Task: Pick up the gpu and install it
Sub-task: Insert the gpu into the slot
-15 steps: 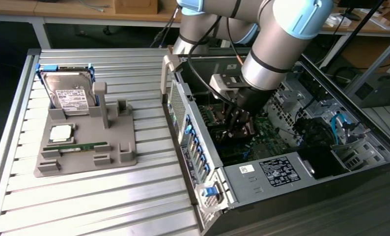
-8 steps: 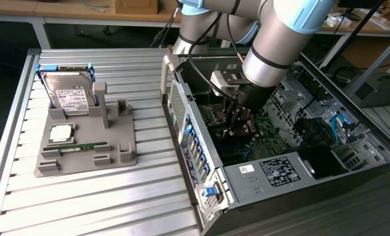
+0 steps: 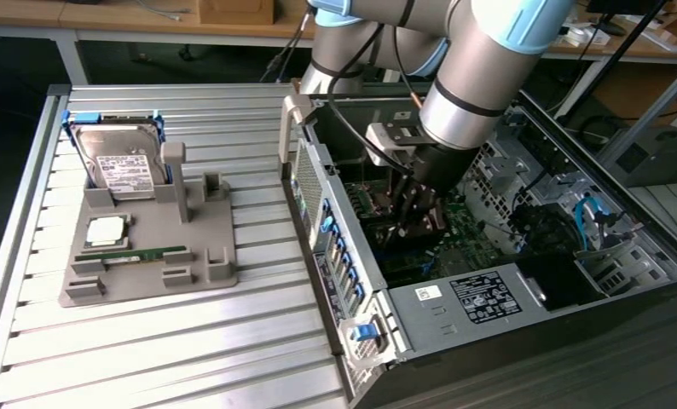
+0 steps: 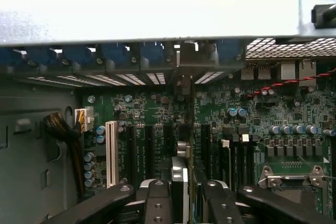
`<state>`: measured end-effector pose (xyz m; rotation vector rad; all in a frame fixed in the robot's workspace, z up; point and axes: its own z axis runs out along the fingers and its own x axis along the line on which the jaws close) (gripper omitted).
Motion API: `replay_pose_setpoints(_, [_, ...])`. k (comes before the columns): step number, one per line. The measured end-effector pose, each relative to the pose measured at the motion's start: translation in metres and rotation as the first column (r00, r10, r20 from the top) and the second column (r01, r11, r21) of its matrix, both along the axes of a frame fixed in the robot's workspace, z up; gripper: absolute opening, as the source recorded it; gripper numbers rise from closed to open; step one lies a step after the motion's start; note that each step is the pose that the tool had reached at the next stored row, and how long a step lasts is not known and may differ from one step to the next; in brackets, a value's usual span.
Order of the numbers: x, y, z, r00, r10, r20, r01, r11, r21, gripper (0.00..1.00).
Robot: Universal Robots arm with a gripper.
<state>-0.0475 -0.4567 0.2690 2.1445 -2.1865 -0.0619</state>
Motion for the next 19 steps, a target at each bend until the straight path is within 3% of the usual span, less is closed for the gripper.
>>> replay_pose_setpoints(4, [0.0000, 0.0003, -0.0005, 1.0000, 0.000, 0.0001, 0.000, 0.9998, 0.0197, 0.27])
replay_pose_setpoints(19, [0.0005, 0.0007, -0.0017, 0.9998, -0.018, 0.0001, 0.018, 0.9997, 0.0178, 0.27])
